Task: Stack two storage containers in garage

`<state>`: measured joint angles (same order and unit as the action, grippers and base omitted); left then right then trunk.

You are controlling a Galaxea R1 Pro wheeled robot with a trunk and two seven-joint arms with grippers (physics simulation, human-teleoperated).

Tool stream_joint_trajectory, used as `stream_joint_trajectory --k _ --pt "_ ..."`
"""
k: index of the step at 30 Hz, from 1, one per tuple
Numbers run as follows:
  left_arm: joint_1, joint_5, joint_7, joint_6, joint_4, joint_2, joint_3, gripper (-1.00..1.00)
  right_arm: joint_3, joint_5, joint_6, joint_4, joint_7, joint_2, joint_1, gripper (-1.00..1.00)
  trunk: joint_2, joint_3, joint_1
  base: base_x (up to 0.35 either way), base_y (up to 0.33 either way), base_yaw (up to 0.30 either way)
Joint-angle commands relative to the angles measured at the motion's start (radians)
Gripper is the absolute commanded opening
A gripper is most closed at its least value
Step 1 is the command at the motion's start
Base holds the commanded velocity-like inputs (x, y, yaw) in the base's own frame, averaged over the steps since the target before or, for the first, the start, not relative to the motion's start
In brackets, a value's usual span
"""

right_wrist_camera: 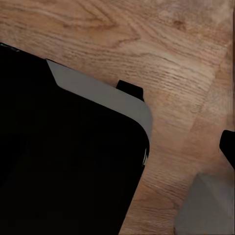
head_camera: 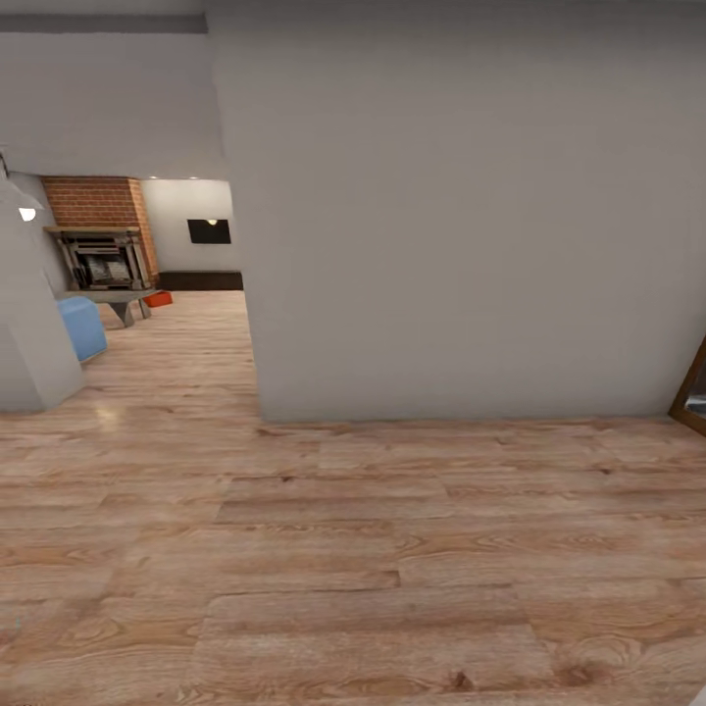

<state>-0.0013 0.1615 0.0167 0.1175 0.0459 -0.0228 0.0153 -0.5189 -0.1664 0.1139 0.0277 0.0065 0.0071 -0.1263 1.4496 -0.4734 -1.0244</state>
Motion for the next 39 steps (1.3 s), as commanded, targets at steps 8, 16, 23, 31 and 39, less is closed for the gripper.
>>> stream_joint_trajectory --k 8,16,23,31,39 --pt "0.000 0.007 0.002 0.002 0.001 0.000 0.001 1.00 -0.007 -0.017 0.006 0.003 0.000 0.001 -0.001 1.00 0.000 -0.001 -0.001 0.321 0.000 0.291" --pt "0.000 0.007 0.002 0.002 0.001 0.000 0.001 1.00 -0.008 -0.019 0.006 0.003 0.000 0.001 -0.001 1.00 0.000 -0.001 -0.001 0.321 0.000 0.294" --pt "0.000 0.007 0.002 0.002 0.000 0.000 0.000 1.00 -0.009 -0.019 0.006 0.003 0.000 0.000 -0.001 1.00 0.000 -0.001 -0.001 0.321 0.000 0.294" --pt "0.000 0.007 0.002 0.002 0.001 0.000 0.001 1.00 -0.010 -0.017 0.005 0.003 0.000 -0.001 -0.001 1.00 0.000 -0.001 -0.001 0.321 0.000 0.197" --pt "0.000 0.007 0.002 0.002 0.000 0.000 0.000 1.00 -0.011 -0.011 0.004 0.003 -0.001 -0.002 -0.001 1.00 0.000 -0.001 -0.001 0.321 0.000 0.014"
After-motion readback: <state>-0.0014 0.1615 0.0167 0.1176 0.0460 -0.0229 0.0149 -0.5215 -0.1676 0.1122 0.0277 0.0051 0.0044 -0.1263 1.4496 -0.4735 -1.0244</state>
